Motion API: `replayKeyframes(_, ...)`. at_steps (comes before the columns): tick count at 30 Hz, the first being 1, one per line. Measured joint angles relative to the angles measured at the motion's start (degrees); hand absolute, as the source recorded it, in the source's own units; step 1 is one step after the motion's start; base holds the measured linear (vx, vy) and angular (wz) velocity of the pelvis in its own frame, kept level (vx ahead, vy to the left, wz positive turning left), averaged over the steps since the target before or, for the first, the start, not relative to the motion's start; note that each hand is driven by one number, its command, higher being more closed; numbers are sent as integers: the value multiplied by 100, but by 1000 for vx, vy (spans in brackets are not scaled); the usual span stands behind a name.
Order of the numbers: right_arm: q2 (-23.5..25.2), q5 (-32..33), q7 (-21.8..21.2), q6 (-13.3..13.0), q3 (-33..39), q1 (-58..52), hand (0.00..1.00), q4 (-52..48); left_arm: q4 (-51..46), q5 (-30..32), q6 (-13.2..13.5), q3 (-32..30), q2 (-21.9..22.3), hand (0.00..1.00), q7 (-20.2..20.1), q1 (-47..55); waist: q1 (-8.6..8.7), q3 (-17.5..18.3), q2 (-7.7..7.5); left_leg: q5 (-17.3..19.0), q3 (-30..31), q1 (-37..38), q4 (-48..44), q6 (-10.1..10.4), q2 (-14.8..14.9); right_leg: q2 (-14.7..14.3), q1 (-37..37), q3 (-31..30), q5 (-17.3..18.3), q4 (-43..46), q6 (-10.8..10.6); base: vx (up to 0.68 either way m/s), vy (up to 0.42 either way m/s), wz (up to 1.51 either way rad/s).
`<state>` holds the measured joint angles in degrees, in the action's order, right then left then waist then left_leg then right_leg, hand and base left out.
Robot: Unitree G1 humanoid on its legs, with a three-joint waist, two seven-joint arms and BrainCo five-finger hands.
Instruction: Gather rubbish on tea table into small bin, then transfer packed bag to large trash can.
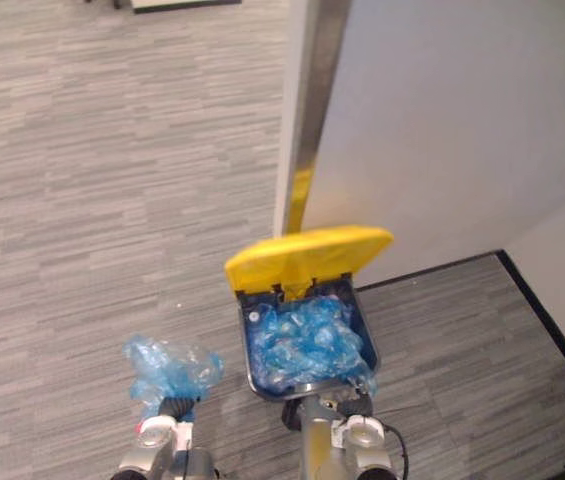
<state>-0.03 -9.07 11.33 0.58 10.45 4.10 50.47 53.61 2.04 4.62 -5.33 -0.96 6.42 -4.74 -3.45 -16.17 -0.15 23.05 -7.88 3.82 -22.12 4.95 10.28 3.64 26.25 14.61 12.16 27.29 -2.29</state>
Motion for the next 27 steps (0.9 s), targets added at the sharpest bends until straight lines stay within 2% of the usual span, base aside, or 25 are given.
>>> replayKeyframes(2,-4,-1,-2,1,-182,36,0,-12,-60,0,2,-33,7,100,0,-30,-2,-1,4,-90,84,-7,127,153,62,21,1,125,-15,8,24,51,-61,24)
replayKeyframes(4,-3,0,-4,-5,-457,197,0,-70,-142,0,11,-33,24,100,-3,-88,-4,3,6,-118,151,-177,186,207,123,53,106,231,-37,-26,57,-6,-82,30)
replayKeyframes(6,-5,1,-2,-7,-842,317,0,-383,-248,-7,12,-16,-1,100,-2,-163,-6,10,10,-124,304,-530,143,216,166,55,284,343,-135,-158,91,-95,-117,41)
replayKeyframes(10,-39,13,22,-27,-1339,1111,0,-737,-492,-117,10,196,-53,100,62,-127,-79,12,2,-118,381,-826,231,205,251,-7,478,504,-175,-282,-22,-87,-113,22)
replayKeyframes(14,-338,72,117,-81,-1394,2140,0,-857,-807,-247,29,423,-76,100,138,-76,-219,-17,-17,-103,437,-995,316,160,312,-202,630,345,-273,-445,-55,-82,-124,1)
replayKeyframes(15,-519,279,162,-57,-1380,2566,0,-843,-877,-386,107,481,-124,100,233,-75,-242,-73,-70,-119,477,-995,338,151,328,-277,632,288,-316,-499,-56,-69,-101,-2)
replayKeyframes(19,-923,550,323,-52,-1339,3243,0,-830,-1089,-580,149,592,-318,100,326,-75,-247,-236,-169,-138,551,-1001,441,131,339,-362,646,238,-373,-615,-126,-72,-82,-3)
replayKeyframes(22,-1210,873,395,-17,-1336,3849,0,-634,-1395,-693,231,756,-517,100,355,-56,-233,-290,-220,-217,599,-1091,517,126,344,-450,666,226,-544,-854,-111,-41,-55,-6)
replayKeyframes(27,-1370,1251,496,-9,-1332,4240,0,-633,-2023,-858,378,976,-628,100,346,-23,-158,-346,-275,-271,595,-1058,492,208,340,-456,612,209,-590,-880,-78,-19,-16,-1)
